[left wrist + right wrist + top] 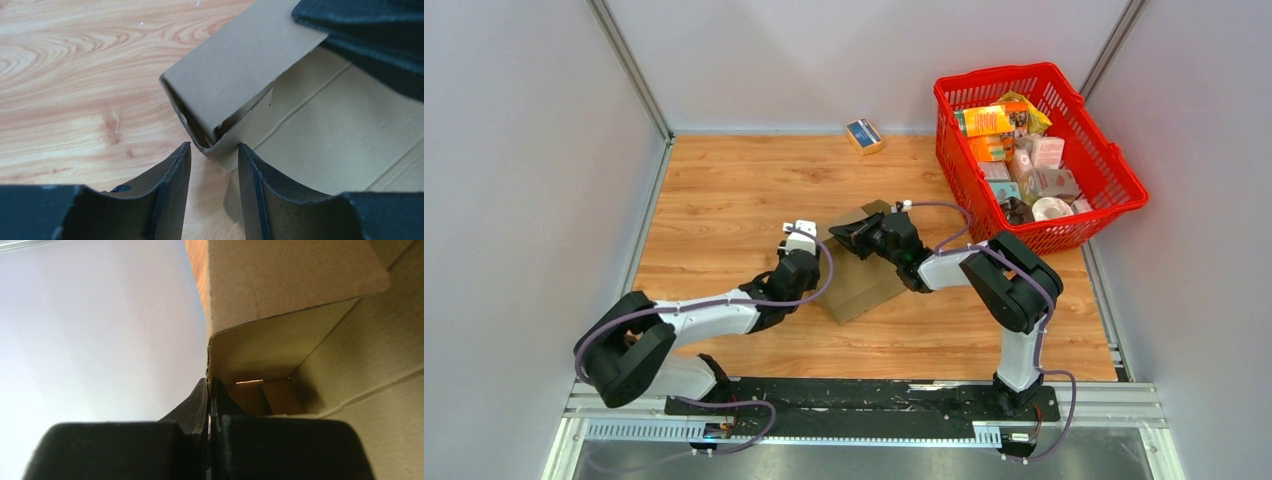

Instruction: Fold the paper box

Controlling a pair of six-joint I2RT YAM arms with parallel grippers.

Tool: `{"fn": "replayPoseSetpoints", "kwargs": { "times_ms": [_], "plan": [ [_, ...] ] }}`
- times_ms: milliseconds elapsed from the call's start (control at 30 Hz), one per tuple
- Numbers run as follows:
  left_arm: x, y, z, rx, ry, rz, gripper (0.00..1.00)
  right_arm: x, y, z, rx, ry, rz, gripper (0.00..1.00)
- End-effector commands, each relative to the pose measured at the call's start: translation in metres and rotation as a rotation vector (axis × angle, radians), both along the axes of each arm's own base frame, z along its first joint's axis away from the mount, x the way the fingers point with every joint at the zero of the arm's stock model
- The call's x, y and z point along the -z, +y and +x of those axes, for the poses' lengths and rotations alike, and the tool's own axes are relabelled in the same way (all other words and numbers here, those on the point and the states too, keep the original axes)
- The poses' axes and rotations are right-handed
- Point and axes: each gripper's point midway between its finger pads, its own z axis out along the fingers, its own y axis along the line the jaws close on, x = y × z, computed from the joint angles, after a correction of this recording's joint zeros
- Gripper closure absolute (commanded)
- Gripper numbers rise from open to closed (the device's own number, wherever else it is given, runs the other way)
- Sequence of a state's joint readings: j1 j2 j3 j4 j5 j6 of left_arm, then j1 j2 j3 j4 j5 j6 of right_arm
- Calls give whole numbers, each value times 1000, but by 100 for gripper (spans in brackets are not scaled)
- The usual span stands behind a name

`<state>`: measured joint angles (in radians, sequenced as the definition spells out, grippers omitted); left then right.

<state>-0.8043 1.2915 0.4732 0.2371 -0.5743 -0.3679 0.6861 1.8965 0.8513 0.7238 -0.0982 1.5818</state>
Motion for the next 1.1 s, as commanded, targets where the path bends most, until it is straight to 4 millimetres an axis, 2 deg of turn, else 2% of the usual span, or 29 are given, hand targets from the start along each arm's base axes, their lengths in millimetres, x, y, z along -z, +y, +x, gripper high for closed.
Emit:
{"fn": "replayPoseSetpoints", "kwargs": {
  "times_ms": [0, 33, 100, 200, 233, 300, 367, 467, 600, 667, 700, 767, 800, 833, 867, 900, 933, 1000, 1033, 1067],
  "plan": [
    [-32, -13, 33, -74, -86, -20, 52, -14, 2, 0, 8, -8, 60, 100],
    [-27, -11, 35, -101, -74, -2, 53, -13, 2, -1, 5, 0, 62, 100],
    [-30, -2, 40, -190, -76, 18, 57, -15, 4, -3, 1, 6, 67, 100],
    [-27, 18, 42, -344, -40, 106, 72, -17, 5, -6, 11, 24, 78, 100],
    [-20, 23, 42, -377, -24, 143, 76, -17, 6, -7, 12, 30, 84, 100],
    [-22, 33, 42, -458, -23, 183, 79, -16, 7, -8, 5, 46, 90, 100],
    [-19, 43, 41, -537, -46, 209, 89, -13, 5, -11, 3, 61, 97, 100],
    [-12, 49, 42, -568, -37, 272, 100, -7, 3, -17, -5, 73, 87, 100],
    [1, 44, 44, -548, -21, 279, 99, -3, 3, -21, -14, 81, 71, 100],
    [2, 38, 47, -514, -24, 249, 87, -5, 3, -22, -19, 80, 72, 100],
    [5, 40, 44, -511, -22, 250, 76, -6, 3, -22, -23, 74, 68, 100],
    [1, 41, 45, -514, -40, 230, 72, -7, 3, -24, -26, 74, 66, 100],
    [1, 40, 46, -512, -43, 230, 73, -9, 4, -24, -29, 70, 66, 100],
    [0, 39, 47, -504, -43, 236, 78, -11, 5, -26, -35, 68, 68, 100],
    [-2, 37, 50, -498, -49, 227, 86, -11, 6, -28, -42, 69, 69, 100],
    [-3, 35, 51, -492, -50, 230, 100, -12, 7, -29, -47, 65, 65, 100],
    [-5, 34, 51, -483, -47, 235, 100, -11, 7, -30, -62, 46, 41, 100],
    [-5, 34, 48, -463, -33, 240, 100, -10, 4, -35, -86, 26, -7, 89],
    [-8, 35, 47, -451, -33, 233, 100, -8, 4, -40, -138, -18, -64, 79],
    [-9, 35, 46, -443, -39, 223, 100, -4, -3, -44, -167, -20, -131, 60]
  ]
}}
